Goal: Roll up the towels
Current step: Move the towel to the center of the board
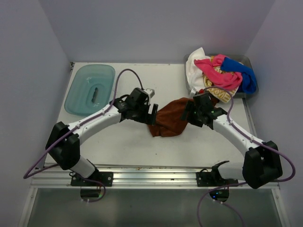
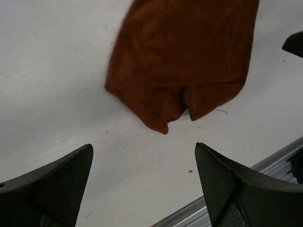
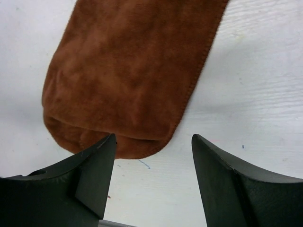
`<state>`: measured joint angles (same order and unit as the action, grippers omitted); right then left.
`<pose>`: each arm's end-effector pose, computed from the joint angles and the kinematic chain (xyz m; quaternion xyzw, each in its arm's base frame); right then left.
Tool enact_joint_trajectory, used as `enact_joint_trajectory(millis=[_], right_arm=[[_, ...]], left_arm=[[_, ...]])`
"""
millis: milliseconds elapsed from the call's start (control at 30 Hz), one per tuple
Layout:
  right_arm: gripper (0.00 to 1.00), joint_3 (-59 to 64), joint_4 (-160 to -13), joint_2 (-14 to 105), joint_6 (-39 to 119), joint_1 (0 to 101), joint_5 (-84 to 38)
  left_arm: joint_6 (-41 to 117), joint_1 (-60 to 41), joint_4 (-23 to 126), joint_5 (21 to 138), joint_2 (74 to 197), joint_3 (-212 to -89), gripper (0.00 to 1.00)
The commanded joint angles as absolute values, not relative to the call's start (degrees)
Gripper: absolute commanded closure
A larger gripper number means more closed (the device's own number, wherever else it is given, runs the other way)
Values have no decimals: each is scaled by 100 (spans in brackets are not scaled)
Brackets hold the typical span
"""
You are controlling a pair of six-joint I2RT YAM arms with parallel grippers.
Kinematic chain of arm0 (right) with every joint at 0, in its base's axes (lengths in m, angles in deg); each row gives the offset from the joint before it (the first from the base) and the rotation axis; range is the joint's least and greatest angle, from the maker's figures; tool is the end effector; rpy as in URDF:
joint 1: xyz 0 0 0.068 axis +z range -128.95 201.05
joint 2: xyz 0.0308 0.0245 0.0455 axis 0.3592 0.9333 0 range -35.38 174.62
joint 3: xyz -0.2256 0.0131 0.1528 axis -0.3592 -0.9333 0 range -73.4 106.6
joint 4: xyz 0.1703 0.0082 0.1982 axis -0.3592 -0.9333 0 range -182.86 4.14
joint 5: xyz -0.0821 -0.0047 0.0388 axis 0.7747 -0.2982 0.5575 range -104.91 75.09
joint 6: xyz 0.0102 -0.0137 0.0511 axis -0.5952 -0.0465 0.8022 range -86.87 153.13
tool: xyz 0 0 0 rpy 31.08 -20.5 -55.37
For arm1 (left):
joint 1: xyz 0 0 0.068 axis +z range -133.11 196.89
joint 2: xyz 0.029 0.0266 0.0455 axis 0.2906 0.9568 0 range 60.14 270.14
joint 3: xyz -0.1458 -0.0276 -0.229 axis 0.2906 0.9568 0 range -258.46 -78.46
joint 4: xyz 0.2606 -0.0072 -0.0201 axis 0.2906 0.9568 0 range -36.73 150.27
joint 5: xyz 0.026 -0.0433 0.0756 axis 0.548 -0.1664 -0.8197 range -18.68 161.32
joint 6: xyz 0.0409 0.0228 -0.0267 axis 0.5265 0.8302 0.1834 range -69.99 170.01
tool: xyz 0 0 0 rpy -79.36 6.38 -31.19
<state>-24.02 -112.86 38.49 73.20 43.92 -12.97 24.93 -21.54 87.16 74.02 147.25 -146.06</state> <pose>0.2425 0.1011 0.2345 0.1467 0.9325 0.1586 0.2896 0.2520 -0.2020 0.2640 0.1177 0.9419 -0.1842 0.2550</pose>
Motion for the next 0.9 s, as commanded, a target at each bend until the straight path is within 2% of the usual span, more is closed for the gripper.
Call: enact_joint_trajectory(millis=[0, 167, 300, 633, 700, 767, 800, 833, 867], right_arm=[[31, -2524, -11319, 3678, 7329, 4110, -1324], [30, -2489, -11556, 3328, 7233, 3723, -1174], [29, -2445, -11715, 3054, 7101, 3556, -1069], [29, -2524, -11820, 2852, 7083, 3512, -1104], [29, -2568, -11777, 2843, 7101, 3511, -1209], [29, -2620, -11741, 2808, 7144, 3520, -1253], [29, -2638, -11733, 2791, 7153, 3512, -1262], [29, -2647, -11741, 2782, 7154, 3520, -1227], [29, -2656, -11759, 2764, 7145, 3511, -1175]], left_arm=[[2154, -2730, 8342, 7755, 15012, -14553, 11], [1645, -3215, 8078, 7853, 15611, -14719, 17], [1381, -3215, 7929, 7914, 15945, -14808, 26], [879, -3232, 7428, 8090, 16596, -14878, 40], [871, -3232, 7410, 8064, 16727, -14965, 48], [862, -3232, 7453, 8020, 16789, -15035, 61], [862, -3232, 7488, 7942, 16824, -15114, 83], [897, -3224, 7584, 7897, 16816, -15150, 100], [940, -3206, 7681, 7801, 16755, -15194, 100]])
